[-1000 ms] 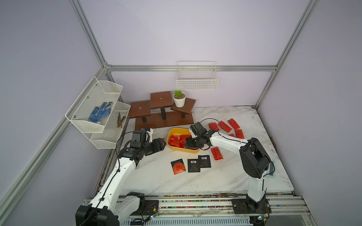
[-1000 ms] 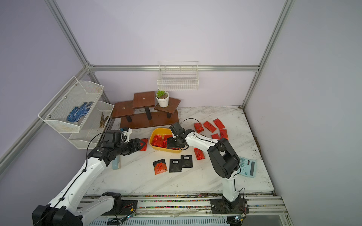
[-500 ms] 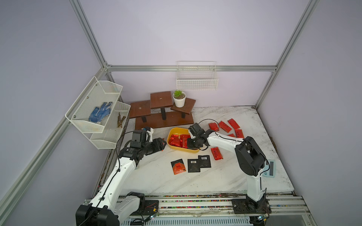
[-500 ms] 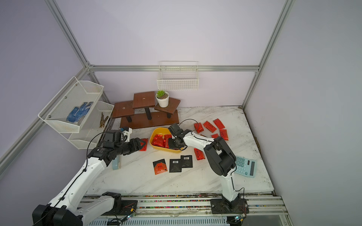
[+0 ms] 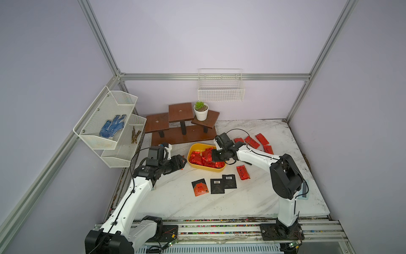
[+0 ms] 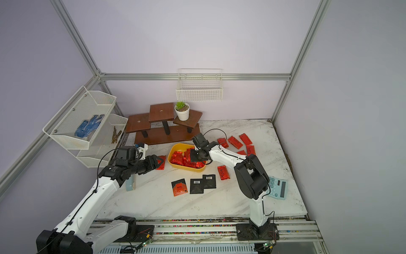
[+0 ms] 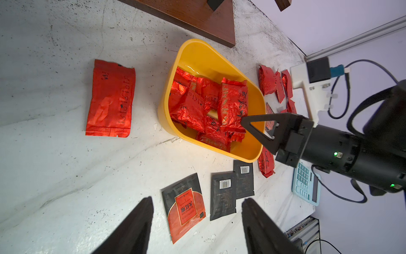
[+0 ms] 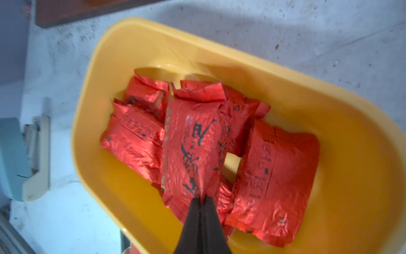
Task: Take the tea bags out of the storage box
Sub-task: Pick up the tea bag from the storage box, then place the tea bag at the center of the board.
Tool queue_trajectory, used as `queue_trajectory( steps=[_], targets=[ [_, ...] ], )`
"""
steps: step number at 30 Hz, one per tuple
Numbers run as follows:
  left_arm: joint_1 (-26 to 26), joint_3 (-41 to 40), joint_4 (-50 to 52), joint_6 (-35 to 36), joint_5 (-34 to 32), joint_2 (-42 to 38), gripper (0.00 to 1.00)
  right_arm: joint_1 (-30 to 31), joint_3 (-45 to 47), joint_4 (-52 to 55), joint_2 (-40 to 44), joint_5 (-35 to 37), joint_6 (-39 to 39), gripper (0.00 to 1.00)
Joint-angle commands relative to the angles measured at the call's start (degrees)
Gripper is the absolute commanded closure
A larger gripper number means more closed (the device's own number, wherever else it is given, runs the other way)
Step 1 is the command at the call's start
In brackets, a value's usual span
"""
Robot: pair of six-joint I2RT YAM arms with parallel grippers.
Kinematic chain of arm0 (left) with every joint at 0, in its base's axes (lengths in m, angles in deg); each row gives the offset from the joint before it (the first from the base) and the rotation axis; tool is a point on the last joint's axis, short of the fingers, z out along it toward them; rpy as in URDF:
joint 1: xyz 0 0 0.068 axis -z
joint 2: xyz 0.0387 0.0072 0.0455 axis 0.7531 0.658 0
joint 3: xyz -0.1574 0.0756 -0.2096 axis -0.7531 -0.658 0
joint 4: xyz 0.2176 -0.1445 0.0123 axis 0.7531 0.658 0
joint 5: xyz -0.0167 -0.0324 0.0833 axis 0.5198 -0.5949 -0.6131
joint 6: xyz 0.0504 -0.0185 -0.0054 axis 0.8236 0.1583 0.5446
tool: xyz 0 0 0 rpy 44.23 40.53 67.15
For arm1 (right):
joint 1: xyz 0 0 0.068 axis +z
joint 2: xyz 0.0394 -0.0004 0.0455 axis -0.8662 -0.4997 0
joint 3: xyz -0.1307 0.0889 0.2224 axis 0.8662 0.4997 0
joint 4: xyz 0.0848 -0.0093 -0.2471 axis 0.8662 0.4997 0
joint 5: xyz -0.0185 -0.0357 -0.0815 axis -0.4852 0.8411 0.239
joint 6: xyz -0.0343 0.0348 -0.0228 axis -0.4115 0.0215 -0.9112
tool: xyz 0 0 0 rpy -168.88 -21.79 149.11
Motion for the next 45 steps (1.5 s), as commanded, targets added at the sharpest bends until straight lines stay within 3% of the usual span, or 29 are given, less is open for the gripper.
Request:
queue_trajectory(
  steps=[1, 9, 15, 23, 28, 34, 45],
  targets=[
    [0.3, 0.2, -1.8, -1.1, 1.0, -0.6, 0.33, -1.0, -1.6, -0.3, 4.2, -1.4, -0.6, 1.00],
    [0.5, 1.0, -2.0, -1.8, 1.3, 0.1, 0.33, -2.1, 1.9, 0.8, 10.9, -3.6, -1.7, 1.00],
    [0.6, 2.8, -2.7, -2.4, -0.7, 1.5, 0.33, -1.5, 9.9, -2.0, 19.0, -10.9, 0.0, 1.00],
    [-1.8, 9.0, -2.7, -1.4, -0.9, 7.0, 0.33, 5.9, 20.9, -11.4, 26.1, -13.0, 8.3, 1.00],
    [-5.0, 11.0, -0.5, -1.0, 0.4, 9.2, 0.34, 11.8, 22.4, -16.6, 23.6, -11.8, 11.8, 1.00],
    [-7.8, 8.5, 1.1, -1.5, -0.1, 4.2, 0.33, 18.3, 19.6, -20.3, 15.6, -9.6, 14.4, 1.00],
    [-9.4, 5.7, 5.5, -1.2, -1.1, -3.7, 0.32, 22.7, 11.9, -24.5, 1.5, -5.7, 17.9, 1.00]
  ],
)
